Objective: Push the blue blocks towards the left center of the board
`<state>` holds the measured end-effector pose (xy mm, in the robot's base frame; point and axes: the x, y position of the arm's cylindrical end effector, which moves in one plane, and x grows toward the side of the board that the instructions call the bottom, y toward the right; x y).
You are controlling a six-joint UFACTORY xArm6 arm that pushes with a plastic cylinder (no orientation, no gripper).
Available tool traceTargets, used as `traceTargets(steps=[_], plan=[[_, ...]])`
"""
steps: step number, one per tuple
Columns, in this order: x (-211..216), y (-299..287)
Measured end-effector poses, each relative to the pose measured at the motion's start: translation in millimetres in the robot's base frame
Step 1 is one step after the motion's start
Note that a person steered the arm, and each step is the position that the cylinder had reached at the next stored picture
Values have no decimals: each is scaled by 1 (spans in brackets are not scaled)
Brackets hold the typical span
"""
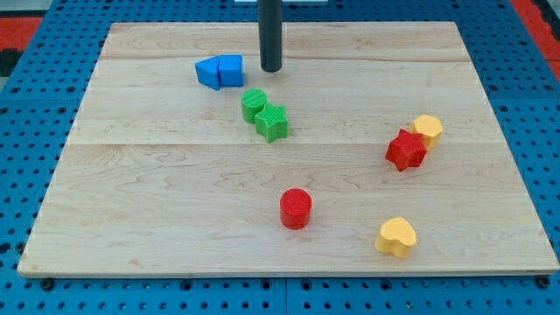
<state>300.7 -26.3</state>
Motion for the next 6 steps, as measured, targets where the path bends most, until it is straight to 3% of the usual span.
traceTargets(steps=[4, 6], plan=[[-21, -167], [-50, -176]])
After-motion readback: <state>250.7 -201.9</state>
